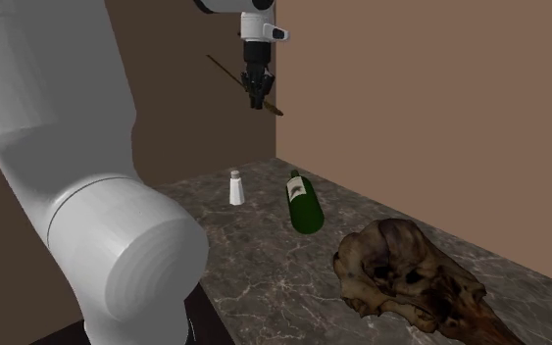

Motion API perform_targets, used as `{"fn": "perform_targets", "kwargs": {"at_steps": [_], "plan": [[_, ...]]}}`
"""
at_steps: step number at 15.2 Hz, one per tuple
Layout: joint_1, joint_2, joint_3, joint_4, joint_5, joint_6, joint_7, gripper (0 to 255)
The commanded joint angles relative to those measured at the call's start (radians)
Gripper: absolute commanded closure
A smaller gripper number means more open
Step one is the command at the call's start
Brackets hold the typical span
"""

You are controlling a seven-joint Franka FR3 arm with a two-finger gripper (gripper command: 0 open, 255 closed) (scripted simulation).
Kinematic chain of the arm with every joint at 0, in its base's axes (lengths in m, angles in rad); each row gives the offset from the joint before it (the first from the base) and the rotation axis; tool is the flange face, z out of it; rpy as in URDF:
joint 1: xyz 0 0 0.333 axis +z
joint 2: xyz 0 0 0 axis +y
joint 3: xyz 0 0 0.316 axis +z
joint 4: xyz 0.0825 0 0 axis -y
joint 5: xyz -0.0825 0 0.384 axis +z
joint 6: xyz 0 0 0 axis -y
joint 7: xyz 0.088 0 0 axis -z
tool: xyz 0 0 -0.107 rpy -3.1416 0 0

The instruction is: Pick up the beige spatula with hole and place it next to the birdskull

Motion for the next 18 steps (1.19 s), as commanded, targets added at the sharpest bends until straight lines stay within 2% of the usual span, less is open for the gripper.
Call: {"fn": "perform_targets", "kwargs": {"at_steps": [1,9,18], "plan": [[-0.020,-0.045,-0.027,-0.048,0.015,0.002,-0.053,255],[-0.092,-0.190,-0.152,-0.199,0.033,-0.003,-0.259,255],[-0.173,-0.273,-0.302,-0.283,-0.004,-0.018,-0.480,255]]}}
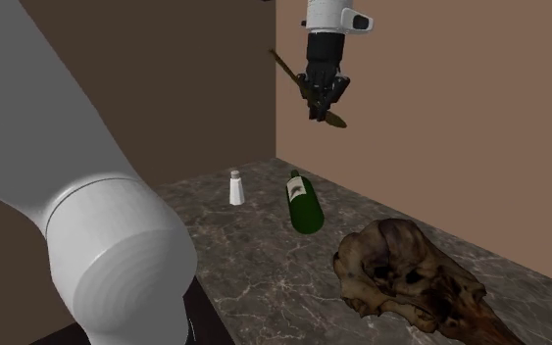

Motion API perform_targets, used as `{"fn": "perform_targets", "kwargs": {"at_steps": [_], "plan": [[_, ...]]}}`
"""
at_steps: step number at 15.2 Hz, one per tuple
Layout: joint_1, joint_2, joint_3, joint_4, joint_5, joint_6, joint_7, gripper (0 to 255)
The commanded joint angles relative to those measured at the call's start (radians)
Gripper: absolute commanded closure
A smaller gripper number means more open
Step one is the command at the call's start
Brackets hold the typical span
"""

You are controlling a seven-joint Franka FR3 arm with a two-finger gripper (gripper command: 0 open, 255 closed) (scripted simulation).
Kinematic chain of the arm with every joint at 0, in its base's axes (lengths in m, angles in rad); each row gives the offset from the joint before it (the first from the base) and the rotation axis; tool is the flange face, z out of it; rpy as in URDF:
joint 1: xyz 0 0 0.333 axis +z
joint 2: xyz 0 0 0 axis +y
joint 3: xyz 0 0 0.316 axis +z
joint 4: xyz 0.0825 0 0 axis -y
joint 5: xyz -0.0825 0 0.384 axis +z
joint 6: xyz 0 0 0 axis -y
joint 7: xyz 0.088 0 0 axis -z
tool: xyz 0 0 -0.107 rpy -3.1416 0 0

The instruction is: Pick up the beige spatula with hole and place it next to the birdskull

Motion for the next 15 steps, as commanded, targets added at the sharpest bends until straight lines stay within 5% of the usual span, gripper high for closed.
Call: {"fn": "perform_targets", "kwargs": {"at_steps": [1,15], "plan": [[-0.020,-0.010,-0.036,-0.008,-0.012,-0.006,-0.053,255],[-0.152,0.050,-0.270,0.056,-0.094,-0.020,-0.392,255]]}}
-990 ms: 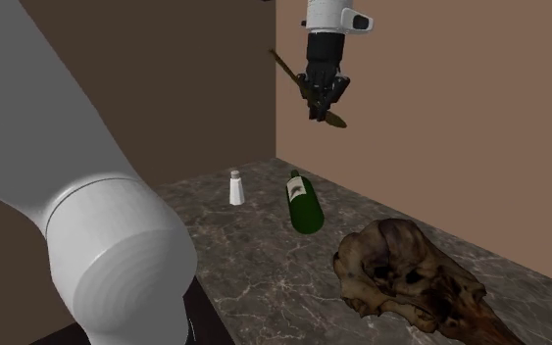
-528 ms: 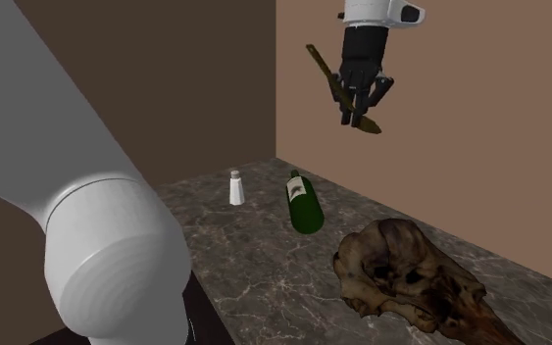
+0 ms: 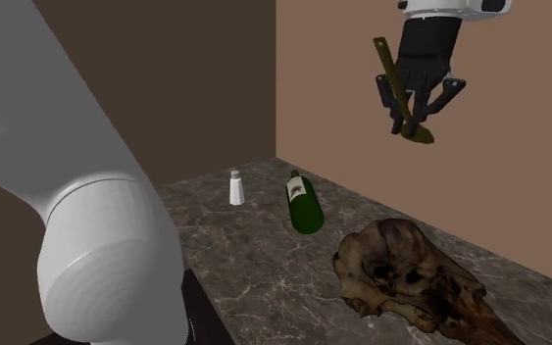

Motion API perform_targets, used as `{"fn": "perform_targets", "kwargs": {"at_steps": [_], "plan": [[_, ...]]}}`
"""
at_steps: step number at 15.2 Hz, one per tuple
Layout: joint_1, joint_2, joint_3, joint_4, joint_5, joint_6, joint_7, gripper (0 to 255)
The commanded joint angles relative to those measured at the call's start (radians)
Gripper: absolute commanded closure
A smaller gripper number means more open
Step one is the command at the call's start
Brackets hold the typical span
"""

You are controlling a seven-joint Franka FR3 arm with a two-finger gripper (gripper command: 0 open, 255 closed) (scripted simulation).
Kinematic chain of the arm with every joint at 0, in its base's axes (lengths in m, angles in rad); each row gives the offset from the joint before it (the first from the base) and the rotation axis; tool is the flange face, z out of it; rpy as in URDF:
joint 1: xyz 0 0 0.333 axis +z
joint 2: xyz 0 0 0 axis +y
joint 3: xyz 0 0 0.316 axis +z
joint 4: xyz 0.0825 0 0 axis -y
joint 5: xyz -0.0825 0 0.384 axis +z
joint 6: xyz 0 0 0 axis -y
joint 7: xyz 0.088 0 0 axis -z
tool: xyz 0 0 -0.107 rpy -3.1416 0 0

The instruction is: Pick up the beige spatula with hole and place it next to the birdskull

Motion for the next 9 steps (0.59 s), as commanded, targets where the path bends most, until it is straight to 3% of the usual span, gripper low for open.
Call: {"fn": "perform_targets", "kwargs": {"at_steps": [1,9], "plan": [[-0.019,0.023,-0.035,0.022,-0.009,0.000,-0.053,255],[-0.089,0.158,-0.161,0.167,-0.010,-0.013,-0.253,255]]}}
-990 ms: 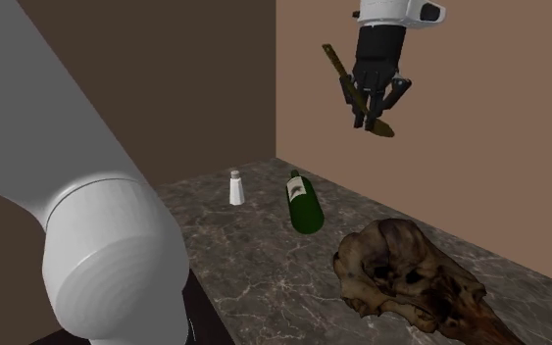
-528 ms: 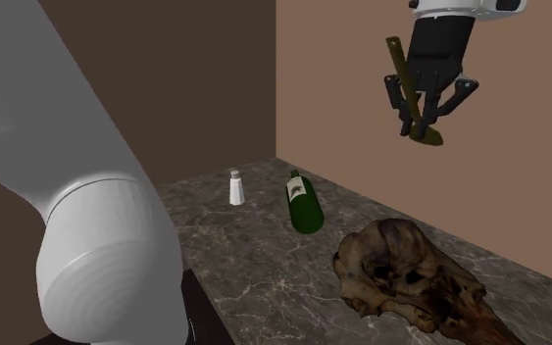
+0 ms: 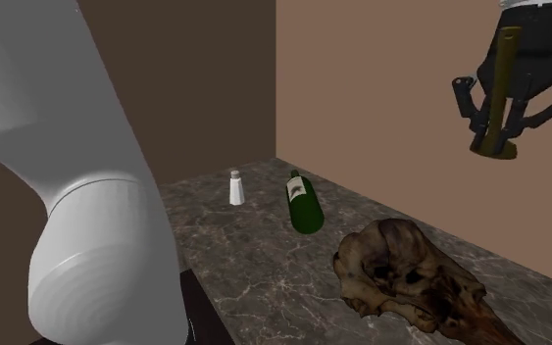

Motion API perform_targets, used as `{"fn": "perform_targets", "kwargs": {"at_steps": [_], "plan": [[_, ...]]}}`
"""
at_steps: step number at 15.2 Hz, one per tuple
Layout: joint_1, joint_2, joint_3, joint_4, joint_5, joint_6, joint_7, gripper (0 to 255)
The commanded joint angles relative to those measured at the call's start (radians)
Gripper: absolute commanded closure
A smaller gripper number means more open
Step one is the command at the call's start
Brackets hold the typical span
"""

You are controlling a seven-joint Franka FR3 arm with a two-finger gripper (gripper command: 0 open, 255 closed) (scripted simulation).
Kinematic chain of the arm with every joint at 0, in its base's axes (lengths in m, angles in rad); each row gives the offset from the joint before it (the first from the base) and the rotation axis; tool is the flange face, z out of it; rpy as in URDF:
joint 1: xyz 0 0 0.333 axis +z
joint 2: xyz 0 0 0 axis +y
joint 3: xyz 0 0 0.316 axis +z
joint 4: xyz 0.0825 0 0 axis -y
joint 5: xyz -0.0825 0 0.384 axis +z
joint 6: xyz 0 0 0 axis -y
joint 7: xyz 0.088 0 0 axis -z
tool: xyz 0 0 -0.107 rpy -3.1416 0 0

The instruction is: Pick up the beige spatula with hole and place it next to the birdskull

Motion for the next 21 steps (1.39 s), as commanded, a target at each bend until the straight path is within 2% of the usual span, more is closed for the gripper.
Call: {"fn": "perform_targets", "kwargs": {"at_steps": [1,7,12,17,19,20,21], "plan": [[-0.019,0.040,-0.032,0.047,0.005,-0.009,-0.055,255],[-0.084,0.193,-0.114,0.217,0.049,-0.037,-0.212,255],[-0.163,0.354,-0.164,0.406,0.115,-0.085,-0.340,255],[-0.279,0.550,-0.190,0.664,0.201,-0.169,-0.452,255],[-0.341,0.644,-0.190,0.802,0.240,-0.220,-0.488,255],[-0.387,0.710,-0.187,0.906,0.265,-0.260,-0.505,255],[-0.382,0.702,-0.185,0.880,0.261,-0.241,-0.506,255]]}}
